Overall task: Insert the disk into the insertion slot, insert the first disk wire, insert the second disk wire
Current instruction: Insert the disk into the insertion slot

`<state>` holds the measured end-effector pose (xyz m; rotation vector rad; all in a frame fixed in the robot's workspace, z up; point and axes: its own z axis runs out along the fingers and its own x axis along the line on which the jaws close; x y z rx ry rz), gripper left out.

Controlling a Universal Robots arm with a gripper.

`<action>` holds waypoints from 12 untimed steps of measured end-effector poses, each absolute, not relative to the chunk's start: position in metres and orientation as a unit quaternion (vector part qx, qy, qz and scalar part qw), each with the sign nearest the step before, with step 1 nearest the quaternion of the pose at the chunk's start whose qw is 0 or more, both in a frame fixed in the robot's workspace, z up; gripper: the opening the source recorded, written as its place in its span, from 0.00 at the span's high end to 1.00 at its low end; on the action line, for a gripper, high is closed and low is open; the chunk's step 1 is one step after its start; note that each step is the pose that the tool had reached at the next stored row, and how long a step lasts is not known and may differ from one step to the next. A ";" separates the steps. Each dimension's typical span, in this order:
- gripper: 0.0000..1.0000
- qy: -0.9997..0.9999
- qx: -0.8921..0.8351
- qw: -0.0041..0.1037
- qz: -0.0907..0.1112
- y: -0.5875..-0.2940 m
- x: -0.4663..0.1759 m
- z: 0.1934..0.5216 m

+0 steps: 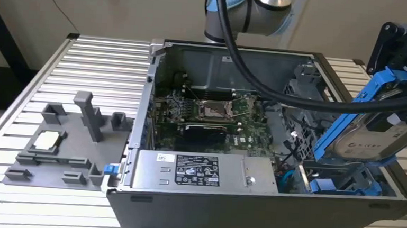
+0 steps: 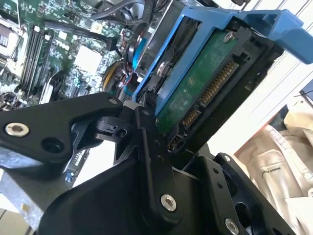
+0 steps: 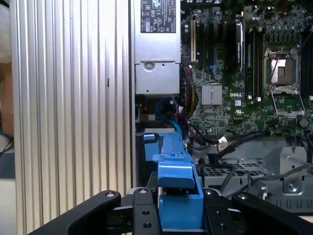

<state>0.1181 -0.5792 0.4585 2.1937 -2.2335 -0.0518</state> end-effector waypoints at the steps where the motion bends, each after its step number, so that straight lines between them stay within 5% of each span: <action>1: 0.67 -0.713 0.701 0.005 -0.017 -0.579 0.118 0.457; 12: 0.67 -0.711 0.703 0.004 -0.020 -0.579 0.123 0.444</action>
